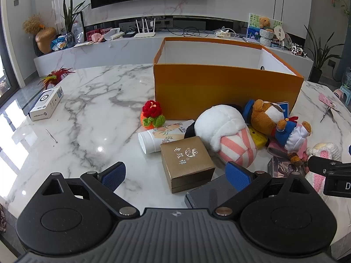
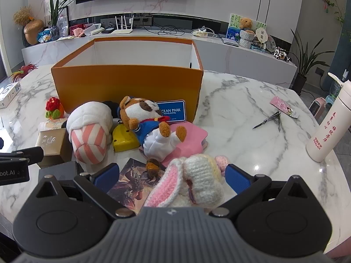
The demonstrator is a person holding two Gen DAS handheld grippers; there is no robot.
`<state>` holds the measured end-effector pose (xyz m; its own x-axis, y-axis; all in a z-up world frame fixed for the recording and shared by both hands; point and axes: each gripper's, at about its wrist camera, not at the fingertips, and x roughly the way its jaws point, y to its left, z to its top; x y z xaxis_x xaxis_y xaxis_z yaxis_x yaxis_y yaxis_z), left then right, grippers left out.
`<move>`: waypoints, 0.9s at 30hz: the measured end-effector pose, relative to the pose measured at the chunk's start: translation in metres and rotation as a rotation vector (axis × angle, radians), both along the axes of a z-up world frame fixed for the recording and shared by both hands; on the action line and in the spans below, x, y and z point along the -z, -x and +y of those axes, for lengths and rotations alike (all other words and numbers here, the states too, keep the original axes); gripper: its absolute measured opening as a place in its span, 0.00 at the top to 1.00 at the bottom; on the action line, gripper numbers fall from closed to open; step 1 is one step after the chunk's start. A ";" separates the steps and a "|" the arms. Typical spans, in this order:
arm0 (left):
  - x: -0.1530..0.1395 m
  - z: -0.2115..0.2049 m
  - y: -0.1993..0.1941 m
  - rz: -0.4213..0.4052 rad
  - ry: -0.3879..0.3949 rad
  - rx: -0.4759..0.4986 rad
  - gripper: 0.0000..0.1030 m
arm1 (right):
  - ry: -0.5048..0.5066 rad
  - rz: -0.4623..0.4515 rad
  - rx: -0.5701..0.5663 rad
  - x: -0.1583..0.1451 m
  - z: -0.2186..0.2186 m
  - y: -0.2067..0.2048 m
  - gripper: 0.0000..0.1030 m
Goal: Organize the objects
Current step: 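Move left tool to gold gift box while right tool reaches crocheted bunny plush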
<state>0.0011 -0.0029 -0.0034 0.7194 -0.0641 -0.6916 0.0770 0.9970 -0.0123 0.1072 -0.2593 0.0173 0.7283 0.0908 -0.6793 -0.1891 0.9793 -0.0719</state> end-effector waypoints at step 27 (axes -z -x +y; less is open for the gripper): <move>0.003 0.049 -0.017 0.021 0.105 -0.045 0.00 | -0.031 0.011 0.060 0.004 -0.030 -0.007 0.01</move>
<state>0.0182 0.0460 -0.0067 0.7084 -0.1049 -0.6980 0.0308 0.9925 -0.1180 0.1138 -0.2895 0.0134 0.7257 0.0683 -0.6846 -0.1306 0.9906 -0.0396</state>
